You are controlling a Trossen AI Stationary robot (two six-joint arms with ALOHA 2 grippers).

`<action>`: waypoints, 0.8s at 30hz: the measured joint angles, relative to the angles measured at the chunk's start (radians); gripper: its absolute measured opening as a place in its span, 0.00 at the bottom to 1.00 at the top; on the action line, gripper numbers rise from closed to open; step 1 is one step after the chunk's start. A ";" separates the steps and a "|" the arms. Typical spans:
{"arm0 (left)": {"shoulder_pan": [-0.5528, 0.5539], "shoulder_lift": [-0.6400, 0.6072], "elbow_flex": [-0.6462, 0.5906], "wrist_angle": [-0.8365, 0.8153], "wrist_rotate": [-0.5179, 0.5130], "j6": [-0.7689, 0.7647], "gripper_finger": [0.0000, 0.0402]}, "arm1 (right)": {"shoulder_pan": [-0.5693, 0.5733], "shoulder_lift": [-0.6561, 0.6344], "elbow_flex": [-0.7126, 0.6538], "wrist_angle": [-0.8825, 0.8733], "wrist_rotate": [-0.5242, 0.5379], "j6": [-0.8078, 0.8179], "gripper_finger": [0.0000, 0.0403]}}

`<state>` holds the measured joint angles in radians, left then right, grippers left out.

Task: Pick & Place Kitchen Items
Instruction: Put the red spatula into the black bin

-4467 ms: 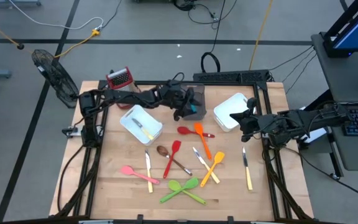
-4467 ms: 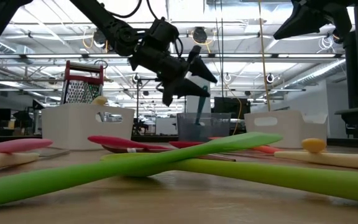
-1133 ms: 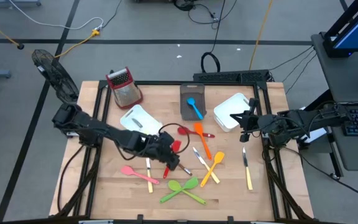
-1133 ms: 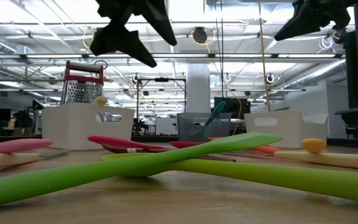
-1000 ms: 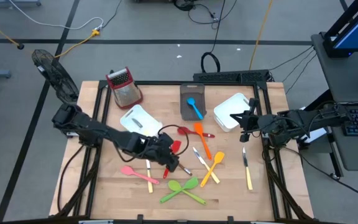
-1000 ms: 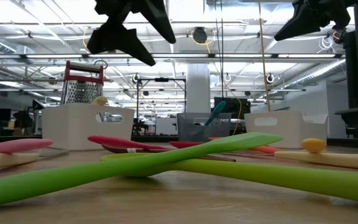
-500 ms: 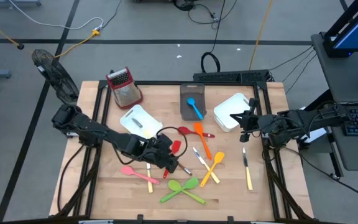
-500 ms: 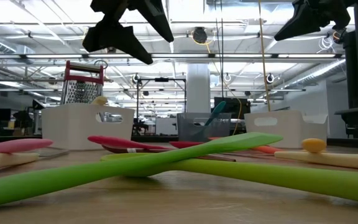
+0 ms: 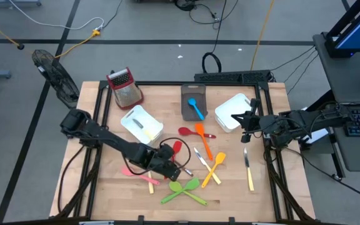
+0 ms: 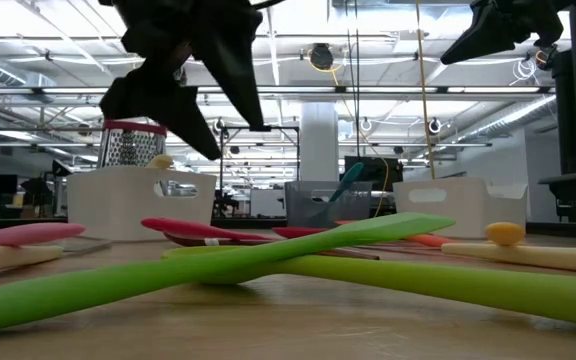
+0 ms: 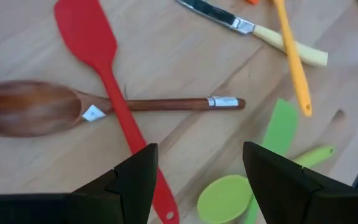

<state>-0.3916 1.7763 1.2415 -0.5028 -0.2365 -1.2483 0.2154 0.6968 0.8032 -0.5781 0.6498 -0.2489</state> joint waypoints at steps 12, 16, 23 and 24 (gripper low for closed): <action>-0.007 0.012 0.000 -0.068 -0.001 -0.050 0.60 | 0.000 0.000 0.000 0.002 0.000 0.000 0.01; -0.003 0.024 -0.001 -0.094 0.012 -0.103 0.60 | 0.000 0.000 0.000 0.003 0.000 0.000 0.01; -0.003 0.032 0.000 -0.065 0.011 -0.147 0.60 | 0.000 0.000 0.000 0.005 -0.001 0.000 0.01; -0.003 0.033 0.000 -0.067 0.002 -0.142 0.60 | 0.000 0.000 0.000 0.006 -0.001 0.000 0.01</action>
<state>-0.3948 1.8089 1.2415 -0.5697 -0.2342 -1.3899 0.2153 0.6964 0.8032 -0.5717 0.6491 -0.2485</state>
